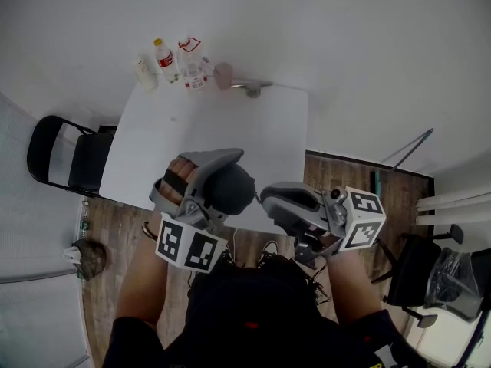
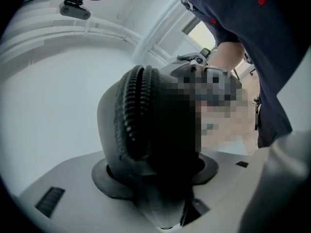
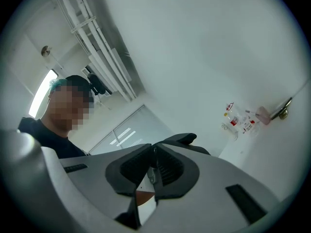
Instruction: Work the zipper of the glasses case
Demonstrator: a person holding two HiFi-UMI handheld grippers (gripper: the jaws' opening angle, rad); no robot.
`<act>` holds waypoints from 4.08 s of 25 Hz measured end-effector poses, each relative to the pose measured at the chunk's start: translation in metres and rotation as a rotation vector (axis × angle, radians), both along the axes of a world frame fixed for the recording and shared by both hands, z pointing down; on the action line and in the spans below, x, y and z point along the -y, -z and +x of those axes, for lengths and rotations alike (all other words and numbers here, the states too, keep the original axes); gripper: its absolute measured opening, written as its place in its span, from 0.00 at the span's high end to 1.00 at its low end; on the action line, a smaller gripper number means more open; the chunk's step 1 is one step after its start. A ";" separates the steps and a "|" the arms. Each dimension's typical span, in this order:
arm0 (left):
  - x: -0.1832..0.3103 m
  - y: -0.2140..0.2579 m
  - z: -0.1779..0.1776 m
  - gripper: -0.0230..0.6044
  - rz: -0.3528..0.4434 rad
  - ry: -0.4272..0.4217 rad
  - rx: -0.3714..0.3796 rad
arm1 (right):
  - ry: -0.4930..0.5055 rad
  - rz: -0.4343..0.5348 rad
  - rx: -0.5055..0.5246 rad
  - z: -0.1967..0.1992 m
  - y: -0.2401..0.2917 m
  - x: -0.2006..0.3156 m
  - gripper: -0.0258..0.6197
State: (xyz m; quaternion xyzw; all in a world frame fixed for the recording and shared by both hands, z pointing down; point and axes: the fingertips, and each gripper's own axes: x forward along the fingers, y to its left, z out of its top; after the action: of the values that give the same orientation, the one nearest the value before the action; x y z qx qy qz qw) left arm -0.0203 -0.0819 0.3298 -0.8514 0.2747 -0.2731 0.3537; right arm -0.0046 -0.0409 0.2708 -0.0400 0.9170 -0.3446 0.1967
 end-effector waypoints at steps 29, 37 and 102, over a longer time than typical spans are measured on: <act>0.009 -0.013 0.004 0.52 -0.081 -0.009 0.016 | -0.511 0.945 -0.704 -0.011 -0.021 0.003 0.90; 0.017 -0.022 -0.006 0.52 -0.032 0.056 0.107 | -0.436 0.820 -0.712 -0.007 -0.027 -0.002 0.94; 0.011 -0.064 -0.004 0.52 -0.171 0.137 0.142 | -0.343 0.568 -0.541 -0.035 -0.030 -0.022 0.94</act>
State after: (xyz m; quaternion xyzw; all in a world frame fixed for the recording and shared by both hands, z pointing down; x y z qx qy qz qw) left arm -0.0242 -0.0925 0.3936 -0.8362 0.2821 -0.3787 0.2789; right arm -0.0394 -0.0189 0.3008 -0.2252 0.9741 -0.0175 0.0070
